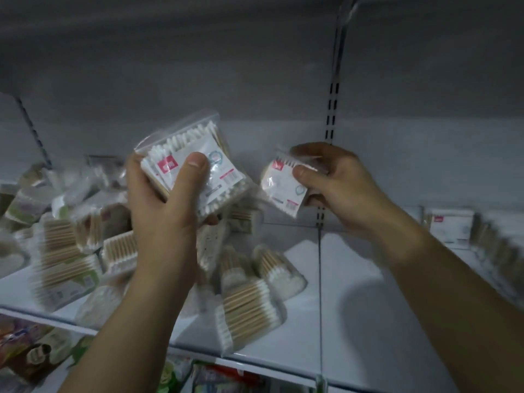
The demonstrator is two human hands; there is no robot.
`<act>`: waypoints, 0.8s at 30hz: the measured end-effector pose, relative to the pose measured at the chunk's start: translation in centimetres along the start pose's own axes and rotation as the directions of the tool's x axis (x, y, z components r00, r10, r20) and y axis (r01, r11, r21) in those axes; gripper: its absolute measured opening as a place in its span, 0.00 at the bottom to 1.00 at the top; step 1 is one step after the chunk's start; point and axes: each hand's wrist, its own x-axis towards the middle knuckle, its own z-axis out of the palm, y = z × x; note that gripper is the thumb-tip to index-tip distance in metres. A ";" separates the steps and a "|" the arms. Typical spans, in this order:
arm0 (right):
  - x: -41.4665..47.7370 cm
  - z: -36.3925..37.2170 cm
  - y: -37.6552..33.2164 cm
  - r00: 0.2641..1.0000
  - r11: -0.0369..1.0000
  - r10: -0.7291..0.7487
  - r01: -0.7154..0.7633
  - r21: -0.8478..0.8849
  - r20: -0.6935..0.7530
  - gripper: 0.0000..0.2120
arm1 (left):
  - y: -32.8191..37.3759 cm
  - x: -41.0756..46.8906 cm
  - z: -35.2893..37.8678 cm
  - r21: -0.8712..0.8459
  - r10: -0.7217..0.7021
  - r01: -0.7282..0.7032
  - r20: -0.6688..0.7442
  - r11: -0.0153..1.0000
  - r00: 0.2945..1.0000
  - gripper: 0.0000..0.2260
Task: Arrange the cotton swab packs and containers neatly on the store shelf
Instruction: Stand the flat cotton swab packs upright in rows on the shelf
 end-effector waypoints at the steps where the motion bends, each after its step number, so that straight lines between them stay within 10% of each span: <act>1: -0.8 -1.4 -0.9 0.999 0.999 0.012 -0.011 0.033 -0.033 0.14 | -0.1 -0.3 0.9 -0.022 0.002 -0.002 0.017 1.000 1.000 0.14; 7: -4.8 -11.5 -6.5 0.973 0.907 -0.150 0.065 -0.417 -0.174 0.13 | -1.1 -4.2 7.1 -0.064 -0.097 0.117 0.258 0.991 0.961 0.14; 13: -4.3 -19.5 -6.2 0.993 0.332 0.075 -0.109 -0.937 -0.089 0.08 | -3.7 -8.6 12.2 0.106 -0.136 0.091 0.585 0.990 0.800 0.15; 24: -1.8 -21.1 -0.3 0.951 -0.064 0.292 0.128 -0.990 0.104 0.16 | -7.5 -11.3 15.3 0.244 -0.288 0.165 0.889 0.956 0.356 0.13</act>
